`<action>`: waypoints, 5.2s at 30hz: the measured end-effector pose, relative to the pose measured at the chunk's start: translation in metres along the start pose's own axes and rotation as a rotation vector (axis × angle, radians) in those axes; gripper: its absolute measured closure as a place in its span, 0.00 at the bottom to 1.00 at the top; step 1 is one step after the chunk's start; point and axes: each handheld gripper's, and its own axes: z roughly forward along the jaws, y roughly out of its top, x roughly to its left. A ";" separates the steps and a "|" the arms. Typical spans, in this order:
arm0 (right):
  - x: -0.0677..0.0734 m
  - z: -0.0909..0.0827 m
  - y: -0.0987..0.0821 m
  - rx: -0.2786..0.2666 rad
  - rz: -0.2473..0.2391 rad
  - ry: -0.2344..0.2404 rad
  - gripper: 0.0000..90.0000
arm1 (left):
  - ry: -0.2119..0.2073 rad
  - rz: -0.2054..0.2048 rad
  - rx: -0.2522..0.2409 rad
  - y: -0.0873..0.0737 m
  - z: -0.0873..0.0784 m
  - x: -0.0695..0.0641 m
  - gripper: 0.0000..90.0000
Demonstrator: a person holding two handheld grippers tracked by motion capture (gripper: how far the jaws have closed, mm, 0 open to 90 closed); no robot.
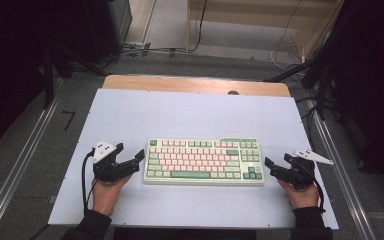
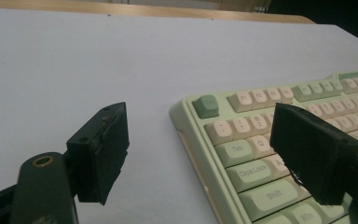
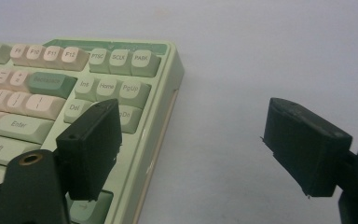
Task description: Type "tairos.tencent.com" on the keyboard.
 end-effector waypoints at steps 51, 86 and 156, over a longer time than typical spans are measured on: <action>0.002 0.001 0.001 -0.003 -0.007 -0.003 0.20 | -0.241 0.140 0.160 0.013 0.074 -0.084 1.00; 0.002 0.002 0.000 0.003 -0.006 0.000 0.20 | -0.264 0.091 0.201 0.028 0.073 -0.082 0.38; 0.017 0.001 0.008 -0.025 -0.017 0.046 0.22 | -0.149 -0.068 0.093 0.004 0.023 -0.013 0.32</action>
